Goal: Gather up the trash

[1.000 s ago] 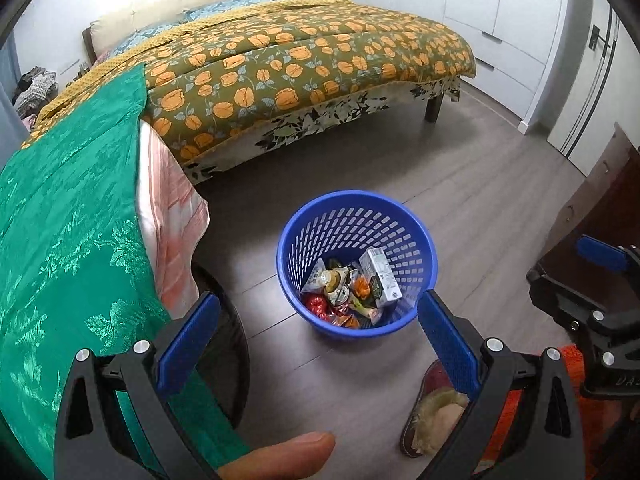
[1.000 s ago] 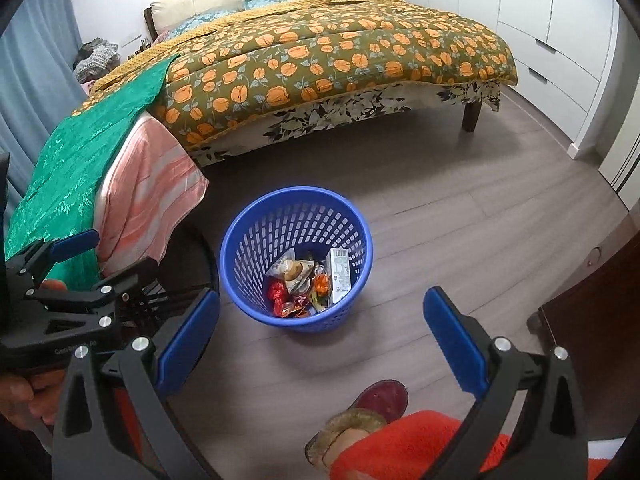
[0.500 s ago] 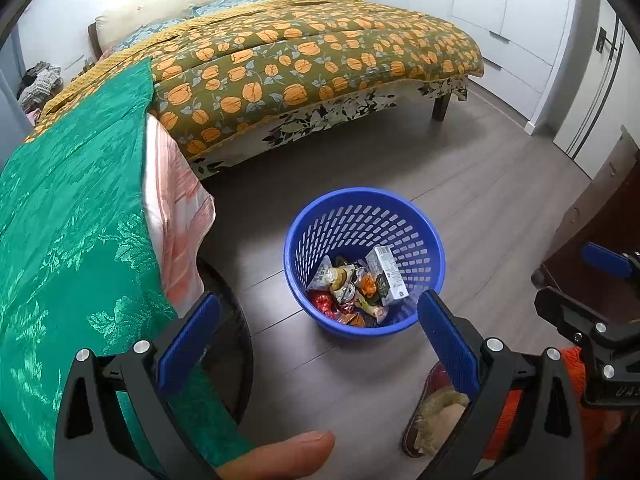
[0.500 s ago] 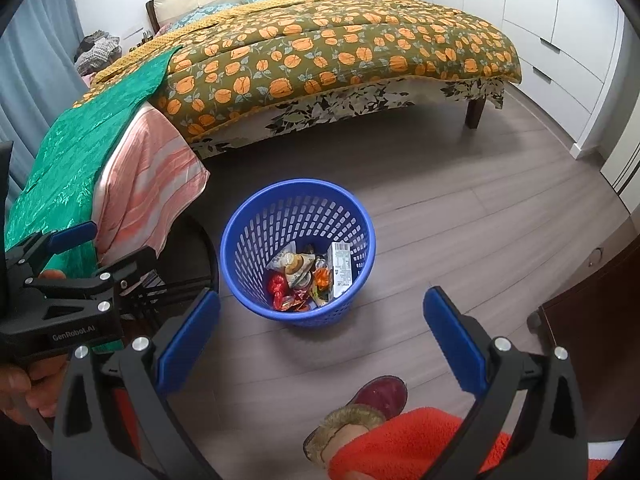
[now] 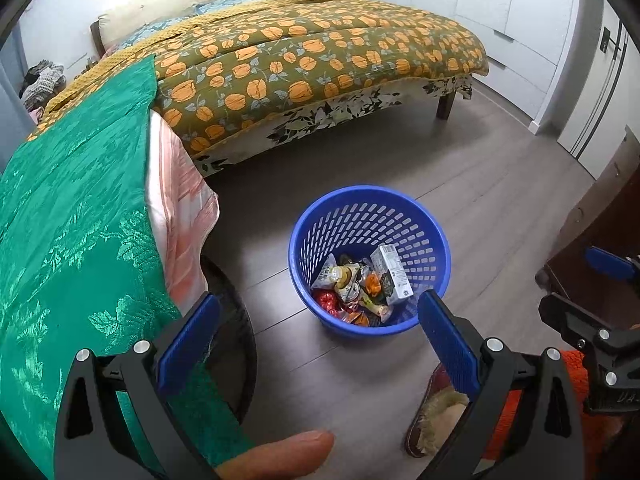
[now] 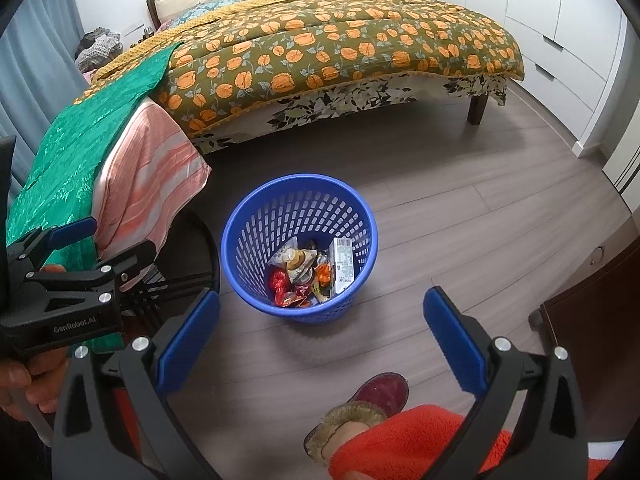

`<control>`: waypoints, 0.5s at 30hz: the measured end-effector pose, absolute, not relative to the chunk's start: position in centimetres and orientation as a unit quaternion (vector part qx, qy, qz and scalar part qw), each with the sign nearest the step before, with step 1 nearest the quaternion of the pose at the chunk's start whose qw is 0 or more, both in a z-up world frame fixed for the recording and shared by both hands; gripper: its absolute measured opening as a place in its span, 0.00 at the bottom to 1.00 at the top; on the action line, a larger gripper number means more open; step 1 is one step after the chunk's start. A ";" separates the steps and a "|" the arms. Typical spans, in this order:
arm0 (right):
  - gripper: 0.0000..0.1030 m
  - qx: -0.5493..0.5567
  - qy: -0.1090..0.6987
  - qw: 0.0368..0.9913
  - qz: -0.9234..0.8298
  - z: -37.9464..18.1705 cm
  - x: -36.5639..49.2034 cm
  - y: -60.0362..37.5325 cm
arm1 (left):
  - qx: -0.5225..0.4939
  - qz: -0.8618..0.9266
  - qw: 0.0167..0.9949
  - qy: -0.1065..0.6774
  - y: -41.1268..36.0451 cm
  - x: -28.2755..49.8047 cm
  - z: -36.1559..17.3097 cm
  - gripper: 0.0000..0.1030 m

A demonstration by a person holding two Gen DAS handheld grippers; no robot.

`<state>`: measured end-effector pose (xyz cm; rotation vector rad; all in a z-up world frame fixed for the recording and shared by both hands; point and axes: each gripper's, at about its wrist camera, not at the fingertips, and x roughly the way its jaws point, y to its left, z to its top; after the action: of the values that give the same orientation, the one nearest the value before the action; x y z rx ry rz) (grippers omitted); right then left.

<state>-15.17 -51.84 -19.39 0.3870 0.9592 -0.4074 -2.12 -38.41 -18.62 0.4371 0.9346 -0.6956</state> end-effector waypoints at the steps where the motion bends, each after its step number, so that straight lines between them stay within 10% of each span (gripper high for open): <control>1: 0.96 0.183 0.456 0.849 -0.193 -19.4 -15.1 -51.8 | 0.205 -0.326 0.813 0.438 -38.4 -2.1 -18.6 0.95; 15: 0.96 0.186 0.460 0.847 -0.189 -19.7 -15.1 -51.7 | 0.205 -0.326 0.812 0.438 -38.4 -2.1 -18.6 0.95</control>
<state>-15.05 -51.67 -19.66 0.3915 0.9702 -0.3995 -2.07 -38.37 -18.65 0.4376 0.9357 -0.6962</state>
